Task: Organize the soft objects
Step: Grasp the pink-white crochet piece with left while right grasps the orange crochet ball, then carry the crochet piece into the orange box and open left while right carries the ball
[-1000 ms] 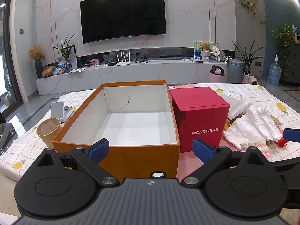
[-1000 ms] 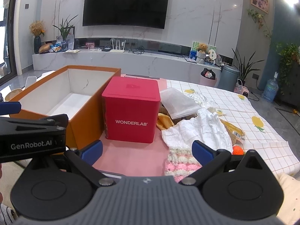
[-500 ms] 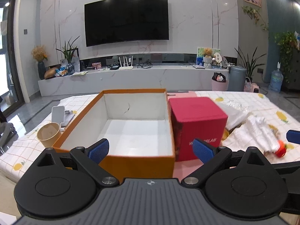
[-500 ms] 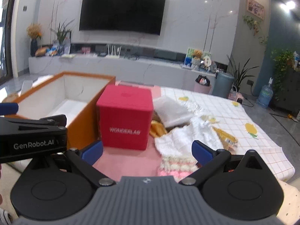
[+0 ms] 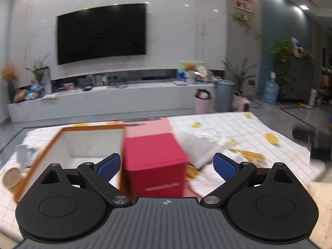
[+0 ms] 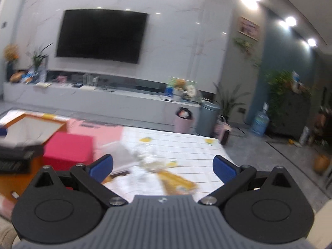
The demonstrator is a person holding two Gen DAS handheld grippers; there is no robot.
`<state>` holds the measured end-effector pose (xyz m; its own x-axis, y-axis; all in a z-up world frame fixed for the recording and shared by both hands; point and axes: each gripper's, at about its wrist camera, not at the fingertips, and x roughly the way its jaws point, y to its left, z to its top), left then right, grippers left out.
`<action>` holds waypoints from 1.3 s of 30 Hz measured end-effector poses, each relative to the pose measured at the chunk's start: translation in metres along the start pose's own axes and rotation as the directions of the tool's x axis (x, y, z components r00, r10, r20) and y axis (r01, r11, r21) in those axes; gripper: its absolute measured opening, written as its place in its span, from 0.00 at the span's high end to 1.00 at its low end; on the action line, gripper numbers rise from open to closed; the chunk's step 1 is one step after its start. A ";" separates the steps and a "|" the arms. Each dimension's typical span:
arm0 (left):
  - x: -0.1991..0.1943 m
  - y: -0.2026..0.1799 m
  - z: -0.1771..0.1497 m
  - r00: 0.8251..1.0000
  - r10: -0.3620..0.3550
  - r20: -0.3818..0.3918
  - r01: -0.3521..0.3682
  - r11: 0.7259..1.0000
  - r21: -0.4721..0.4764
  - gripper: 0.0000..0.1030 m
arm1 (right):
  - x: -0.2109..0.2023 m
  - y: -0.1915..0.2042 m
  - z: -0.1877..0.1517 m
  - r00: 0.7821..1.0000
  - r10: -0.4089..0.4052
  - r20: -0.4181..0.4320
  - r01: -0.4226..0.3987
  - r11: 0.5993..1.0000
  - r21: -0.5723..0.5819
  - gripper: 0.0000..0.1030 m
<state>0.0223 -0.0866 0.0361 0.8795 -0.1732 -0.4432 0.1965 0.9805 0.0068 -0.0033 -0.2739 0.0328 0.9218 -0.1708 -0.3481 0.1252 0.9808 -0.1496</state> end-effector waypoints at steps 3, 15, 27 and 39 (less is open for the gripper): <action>0.023 -0.021 -0.016 0.981 -0.175 -0.079 0.182 0.979 0.095 0.00 | 0.024 -0.036 0.007 0.998 -0.034 -0.058 0.036 0.999 0.040 0.03; 0.099 -0.064 -0.088 0.920 -0.283 -0.270 0.324 0.938 0.122 0.00 | 0.171 -0.076 -0.073 0.873 0.125 -0.472 -0.116 0.992 0.049 0.26; 0.141 -0.081 -0.103 0.947 -0.223 -0.232 0.248 0.965 0.084 0.00 | 0.207 -0.049 -0.098 0.881 0.127 -0.456 -0.201 0.972 -0.118 0.33; 0.124 -0.088 -0.124 0.975 -0.178 -0.131 0.198 0.968 0.158 0.11 | 0.210 -0.043 -0.107 0.862 0.102 -0.496 -0.215 0.960 -0.177 0.59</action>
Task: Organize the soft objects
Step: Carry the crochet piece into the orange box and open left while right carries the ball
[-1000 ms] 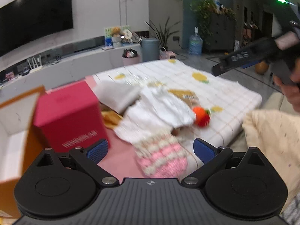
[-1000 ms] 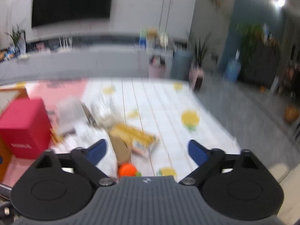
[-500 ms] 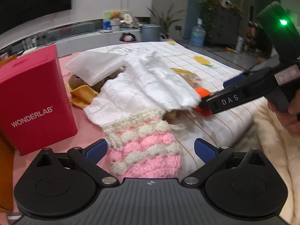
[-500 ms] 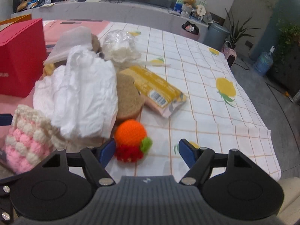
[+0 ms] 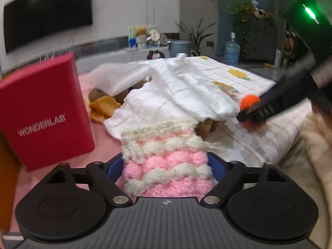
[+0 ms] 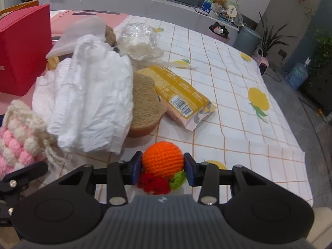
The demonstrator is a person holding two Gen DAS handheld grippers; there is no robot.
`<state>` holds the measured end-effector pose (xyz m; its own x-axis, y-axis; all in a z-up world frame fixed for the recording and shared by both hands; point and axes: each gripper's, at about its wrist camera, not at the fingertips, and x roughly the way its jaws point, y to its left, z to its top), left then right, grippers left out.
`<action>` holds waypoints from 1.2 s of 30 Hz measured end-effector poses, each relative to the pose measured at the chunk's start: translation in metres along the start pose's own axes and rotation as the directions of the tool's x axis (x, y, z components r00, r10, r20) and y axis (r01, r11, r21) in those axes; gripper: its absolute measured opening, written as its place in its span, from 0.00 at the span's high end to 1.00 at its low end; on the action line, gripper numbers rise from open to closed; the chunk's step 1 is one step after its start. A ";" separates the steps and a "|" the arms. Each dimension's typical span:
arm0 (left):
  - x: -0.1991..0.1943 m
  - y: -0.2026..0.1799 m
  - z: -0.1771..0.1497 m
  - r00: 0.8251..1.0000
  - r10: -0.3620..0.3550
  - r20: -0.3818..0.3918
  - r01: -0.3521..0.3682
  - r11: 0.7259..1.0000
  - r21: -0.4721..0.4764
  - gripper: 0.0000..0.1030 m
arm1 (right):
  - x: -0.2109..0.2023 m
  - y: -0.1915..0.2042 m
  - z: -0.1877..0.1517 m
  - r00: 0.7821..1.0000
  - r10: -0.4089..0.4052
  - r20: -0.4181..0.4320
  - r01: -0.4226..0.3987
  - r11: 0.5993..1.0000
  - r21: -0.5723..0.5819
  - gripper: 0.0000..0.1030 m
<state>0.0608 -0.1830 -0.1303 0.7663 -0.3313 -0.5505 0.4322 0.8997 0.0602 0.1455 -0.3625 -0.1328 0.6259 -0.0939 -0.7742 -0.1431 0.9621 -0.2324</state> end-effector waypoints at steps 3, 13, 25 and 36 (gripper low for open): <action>-0.010 -0.012 -0.005 0.999 0.019 0.040 -0.022 0.997 0.075 0.21 | -0.008 0.007 0.003 0.999 -0.052 0.001 0.052 0.999 -0.011 0.59; -0.040 -0.029 0.011 0.998 0.036 0.044 -0.043 0.981 0.187 0.51 | -0.052 0.009 0.009 0.989 -0.107 0.102 0.105 0.994 0.025 0.59; -0.102 -0.007 0.076 0.989 0.084 0.121 -0.101 0.986 0.136 0.51 | -0.117 -0.003 0.008 0.967 -0.076 0.243 0.038 0.986 0.160 0.59; -0.181 0.101 0.107 0.972 0.143 0.184 -0.164 0.981 0.104 0.50 | -0.215 0.064 0.036 0.889 -0.009 0.457 -0.081 0.981 0.177 0.59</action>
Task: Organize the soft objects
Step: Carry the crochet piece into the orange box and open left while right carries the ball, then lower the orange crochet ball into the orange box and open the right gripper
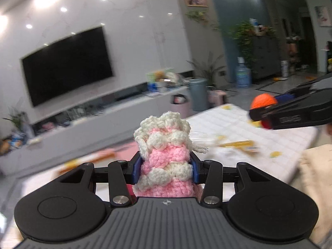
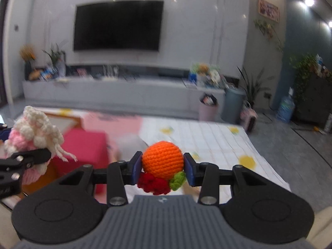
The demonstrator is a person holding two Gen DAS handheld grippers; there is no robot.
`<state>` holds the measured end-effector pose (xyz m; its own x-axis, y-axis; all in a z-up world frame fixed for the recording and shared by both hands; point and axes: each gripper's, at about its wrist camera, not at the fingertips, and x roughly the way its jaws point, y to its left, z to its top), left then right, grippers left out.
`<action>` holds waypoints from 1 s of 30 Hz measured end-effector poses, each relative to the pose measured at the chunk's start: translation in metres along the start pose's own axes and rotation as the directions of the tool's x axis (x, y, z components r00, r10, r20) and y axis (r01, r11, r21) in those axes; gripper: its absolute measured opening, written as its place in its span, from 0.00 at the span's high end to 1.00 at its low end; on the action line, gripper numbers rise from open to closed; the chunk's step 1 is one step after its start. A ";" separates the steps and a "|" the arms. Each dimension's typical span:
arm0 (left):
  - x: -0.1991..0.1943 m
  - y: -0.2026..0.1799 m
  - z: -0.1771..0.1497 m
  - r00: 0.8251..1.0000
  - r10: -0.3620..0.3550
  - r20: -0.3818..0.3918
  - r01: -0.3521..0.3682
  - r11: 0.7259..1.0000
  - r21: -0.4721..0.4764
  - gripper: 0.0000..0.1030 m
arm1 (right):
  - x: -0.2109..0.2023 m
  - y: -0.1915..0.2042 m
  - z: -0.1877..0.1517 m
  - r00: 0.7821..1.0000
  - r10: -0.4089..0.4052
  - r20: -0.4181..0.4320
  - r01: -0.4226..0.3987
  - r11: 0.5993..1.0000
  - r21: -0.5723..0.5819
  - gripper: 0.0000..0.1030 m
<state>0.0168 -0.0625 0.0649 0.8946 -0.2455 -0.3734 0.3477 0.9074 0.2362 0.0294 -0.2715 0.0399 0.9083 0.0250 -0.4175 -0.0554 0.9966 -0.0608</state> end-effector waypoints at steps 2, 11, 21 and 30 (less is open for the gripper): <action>-0.003 0.028 -0.006 0.997 0.076 -0.002 -0.076 0.997 -0.004 0.50 | -0.006 0.028 0.011 0.998 0.039 0.040 -0.039 0.999 -0.018 0.59; 0.027 0.113 -0.042 0.975 0.205 -0.083 -0.215 0.967 -0.135 0.50 | 0.012 0.153 0.035 0.965 0.251 0.077 -0.244 0.966 -0.080 0.59; 0.068 0.155 -0.088 0.964 0.175 -0.199 -0.210 0.962 -0.174 0.43 | 0.052 0.194 -0.005 0.942 0.335 0.033 -0.334 0.942 -0.031 0.59; 0.060 0.156 -0.113 0.938 0.288 -0.194 -0.321 0.932 -0.168 0.05 | 0.065 0.184 -0.015 0.936 0.351 -0.004 -0.350 0.936 0.043 0.59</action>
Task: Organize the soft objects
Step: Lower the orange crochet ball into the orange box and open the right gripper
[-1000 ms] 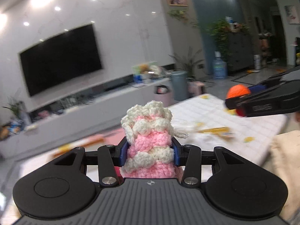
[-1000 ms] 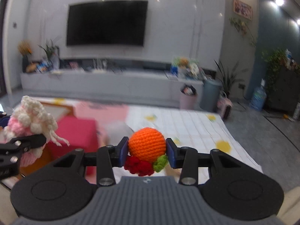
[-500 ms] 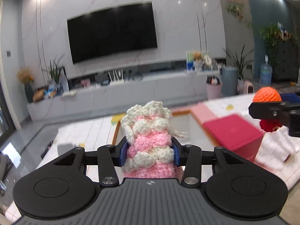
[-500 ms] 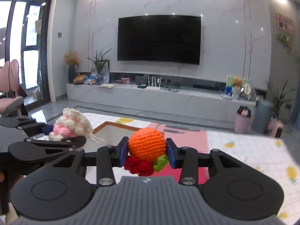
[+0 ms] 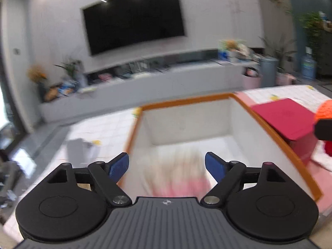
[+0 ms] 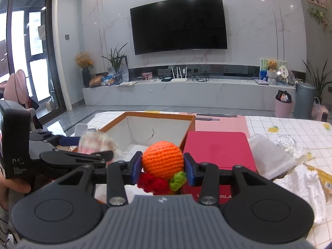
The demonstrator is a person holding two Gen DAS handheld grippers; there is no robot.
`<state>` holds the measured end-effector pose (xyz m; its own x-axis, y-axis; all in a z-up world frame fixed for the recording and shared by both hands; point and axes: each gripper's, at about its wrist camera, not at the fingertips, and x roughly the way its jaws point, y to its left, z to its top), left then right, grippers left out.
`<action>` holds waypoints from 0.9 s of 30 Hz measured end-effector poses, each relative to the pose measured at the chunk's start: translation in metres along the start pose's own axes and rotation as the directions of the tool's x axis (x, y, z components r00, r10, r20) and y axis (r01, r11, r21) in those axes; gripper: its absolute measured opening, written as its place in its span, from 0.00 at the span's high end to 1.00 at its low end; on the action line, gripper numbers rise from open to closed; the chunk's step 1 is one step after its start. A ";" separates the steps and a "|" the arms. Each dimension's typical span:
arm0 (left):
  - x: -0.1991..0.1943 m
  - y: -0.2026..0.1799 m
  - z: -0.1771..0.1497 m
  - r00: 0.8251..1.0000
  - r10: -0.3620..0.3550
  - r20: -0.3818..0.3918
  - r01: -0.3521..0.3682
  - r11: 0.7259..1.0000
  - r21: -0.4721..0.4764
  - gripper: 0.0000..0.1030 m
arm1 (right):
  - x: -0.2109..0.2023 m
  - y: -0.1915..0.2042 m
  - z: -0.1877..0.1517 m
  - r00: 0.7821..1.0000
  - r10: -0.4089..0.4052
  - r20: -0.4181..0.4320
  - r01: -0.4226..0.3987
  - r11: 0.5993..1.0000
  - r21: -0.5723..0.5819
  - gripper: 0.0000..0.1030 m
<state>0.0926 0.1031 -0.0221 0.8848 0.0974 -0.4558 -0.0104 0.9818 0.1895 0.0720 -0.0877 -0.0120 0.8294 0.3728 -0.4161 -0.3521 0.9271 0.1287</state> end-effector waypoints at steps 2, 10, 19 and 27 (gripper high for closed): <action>-0.002 0.000 0.000 0.999 0.054 0.006 -0.054 0.999 0.005 0.03 | 0.000 0.000 -0.002 1.000 0.012 -0.008 -0.012 1.000 0.005 0.59; -0.028 0.041 0.021 1.000 0.018 -0.006 -0.019 0.992 -0.123 0.02 | -0.002 0.013 -0.003 0.998 0.055 -0.038 -0.055 0.999 0.003 0.59; -0.037 0.076 0.031 0.999 0.042 -0.002 -0.041 0.979 -0.202 0.01 | 0.032 0.053 0.024 0.984 0.024 -0.179 -0.040 0.995 -0.086 0.59; -0.028 0.093 0.023 0.998 0.024 -0.066 -0.040 0.968 -0.249 0.01 | 0.107 0.083 0.024 0.911 0.007 -0.412 -0.021 0.999 -0.028 0.59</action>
<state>0.0775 0.1880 0.0283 0.8514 0.1316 -0.5077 -0.1617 0.9867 -0.0153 0.1423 0.0301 -0.0239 0.5745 0.3302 -0.7489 -0.3817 0.9175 0.1118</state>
